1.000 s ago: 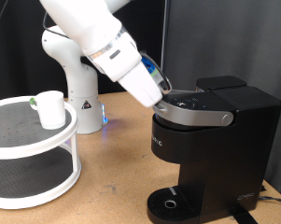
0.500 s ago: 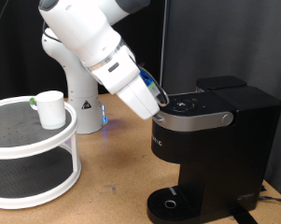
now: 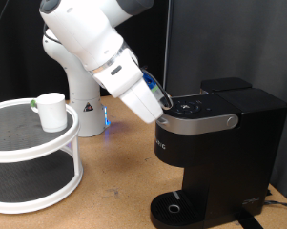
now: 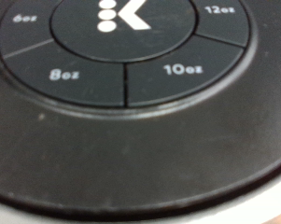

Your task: Make a cup of coffee with the keurig machine

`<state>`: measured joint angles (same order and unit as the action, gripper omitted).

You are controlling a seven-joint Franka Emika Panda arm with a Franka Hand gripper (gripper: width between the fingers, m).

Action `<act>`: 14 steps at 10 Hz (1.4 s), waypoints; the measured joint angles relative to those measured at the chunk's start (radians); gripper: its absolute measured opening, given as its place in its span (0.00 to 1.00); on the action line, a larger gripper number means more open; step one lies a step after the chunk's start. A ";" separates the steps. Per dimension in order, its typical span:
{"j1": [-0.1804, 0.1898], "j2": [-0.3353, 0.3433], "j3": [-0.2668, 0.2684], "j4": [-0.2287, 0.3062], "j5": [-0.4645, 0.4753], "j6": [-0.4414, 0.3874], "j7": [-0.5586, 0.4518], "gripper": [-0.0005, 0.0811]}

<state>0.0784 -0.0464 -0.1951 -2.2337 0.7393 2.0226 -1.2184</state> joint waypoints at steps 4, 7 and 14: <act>-0.001 -0.004 -0.008 0.001 0.027 -0.014 -0.044 0.01; -0.003 -0.020 -0.022 0.001 0.030 -0.059 -0.068 0.01; -0.006 -0.084 -0.058 0.005 0.105 -0.134 -0.057 0.01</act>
<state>0.0728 -0.1303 -0.2535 -2.2286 0.8441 1.8882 -1.2759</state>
